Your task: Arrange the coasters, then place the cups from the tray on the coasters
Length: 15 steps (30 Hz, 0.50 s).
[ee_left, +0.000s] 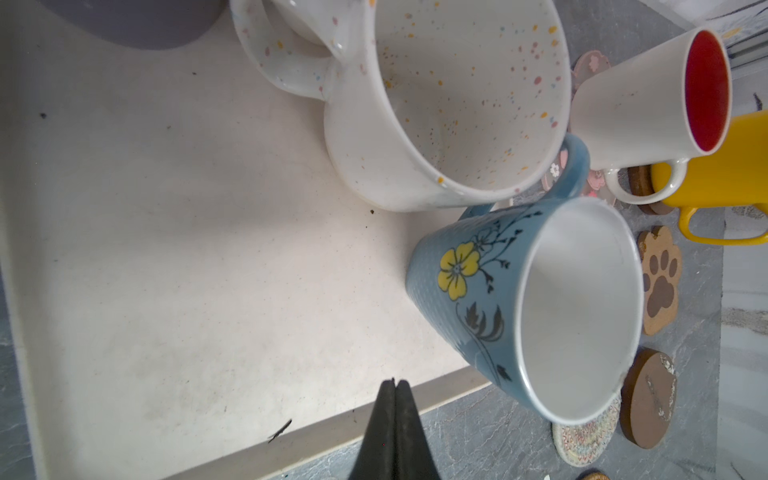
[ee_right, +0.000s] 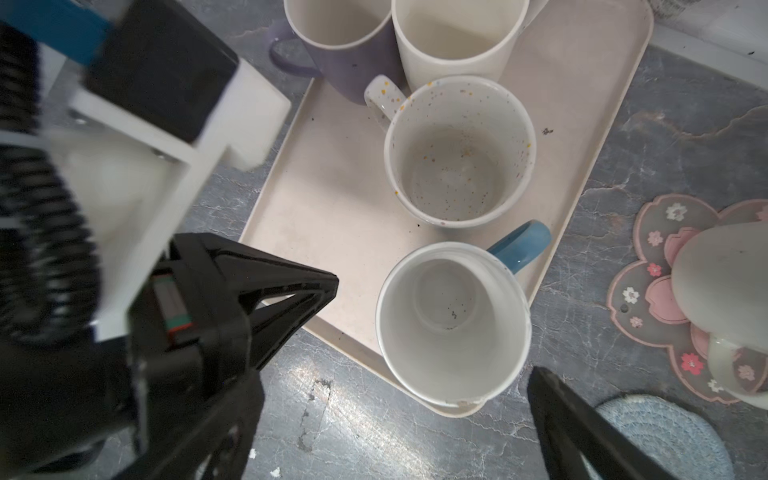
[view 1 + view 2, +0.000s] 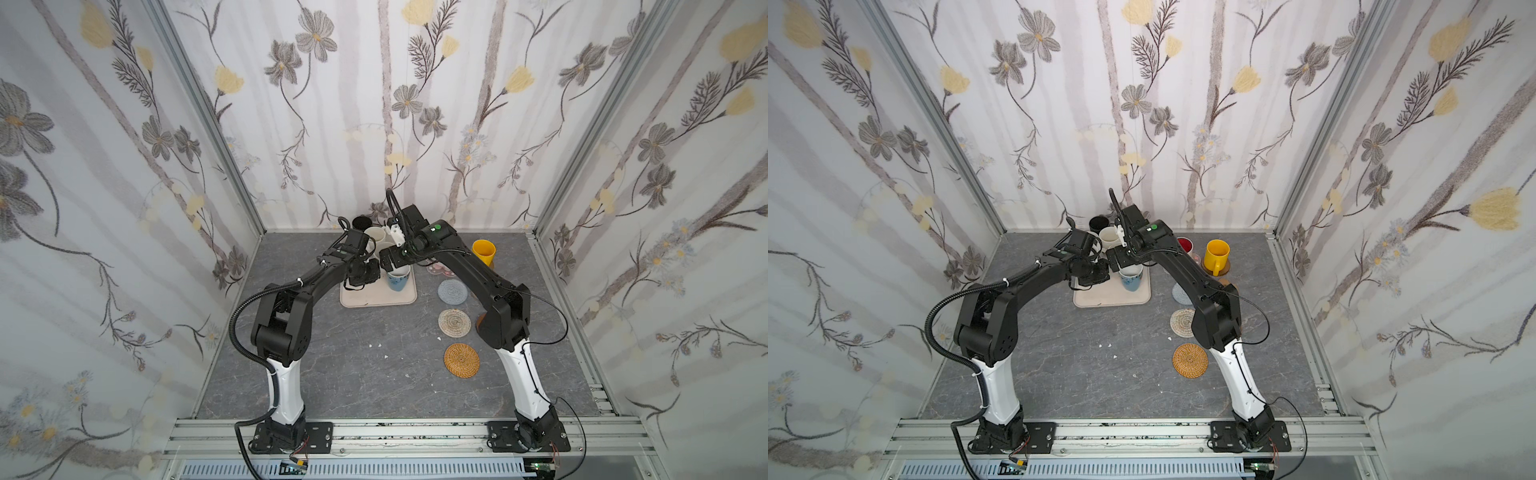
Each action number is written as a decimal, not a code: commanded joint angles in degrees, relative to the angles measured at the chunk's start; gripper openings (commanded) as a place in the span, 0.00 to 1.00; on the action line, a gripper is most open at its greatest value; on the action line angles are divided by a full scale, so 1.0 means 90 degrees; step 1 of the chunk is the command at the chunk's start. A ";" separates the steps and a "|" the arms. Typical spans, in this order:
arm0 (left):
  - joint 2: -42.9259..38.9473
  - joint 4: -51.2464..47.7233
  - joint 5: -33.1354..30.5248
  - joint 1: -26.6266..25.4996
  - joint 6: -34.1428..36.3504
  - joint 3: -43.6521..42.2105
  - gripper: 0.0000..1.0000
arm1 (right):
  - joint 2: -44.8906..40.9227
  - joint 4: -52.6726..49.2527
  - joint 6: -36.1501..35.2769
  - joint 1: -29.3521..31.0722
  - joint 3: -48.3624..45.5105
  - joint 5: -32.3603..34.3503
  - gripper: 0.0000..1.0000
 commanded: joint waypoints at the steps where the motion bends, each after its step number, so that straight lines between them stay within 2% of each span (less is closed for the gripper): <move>1: -0.0022 0.0074 -0.0124 0.0003 -0.0051 0.0052 0.02 | -0.0258 0.0447 0.0113 -0.0166 -0.0164 -0.0241 0.99; 2: -0.0045 0.0074 -0.0167 -0.0011 -0.0052 0.0045 0.05 | -0.0333 0.0597 0.0168 -0.0257 -0.0277 -0.0199 0.96; 4: -0.0120 0.0074 -0.0263 -0.0030 -0.0052 0.0001 0.12 | -0.0333 0.0814 0.0288 -0.0496 -0.0368 -0.0095 0.81; 6: -0.0220 0.0075 -0.0366 -0.0052 -0.0052 -0.0071 0.21 | -0.0179 0.1005 0.0405 -0.0768 -0.0359 -0.0073 0.62; 8: -0.0322 0.0083 -0.0472 -0.0068 -0.0043 -0.0168 0.31 | -0.0020 0.1154 0.0535 -0.0992 -0.0359 -0.0149 0.54; 11: -0.0507 0.0127 -0.0634 -0.0101 -0.0022 -0.0348 0.42 | 0.0221 0.1419 0.0629 -0.1163 -0.0357 -0.0322 0.49; 13: -0.0655 0.0197 -0.0704 -0.0150 0.0037 -0.0491 0.55 | 0.0344 0.1597 0.0666 -0.1167 -0.0345 -0.0401 0.49; 15: -0.0780 0.0249 -0.0766 -0.0172 0.0048 -0.0608 0.66 | 0.0453 0.1679 0.0678 -0.1170 -0.0300 -0.0398 0.55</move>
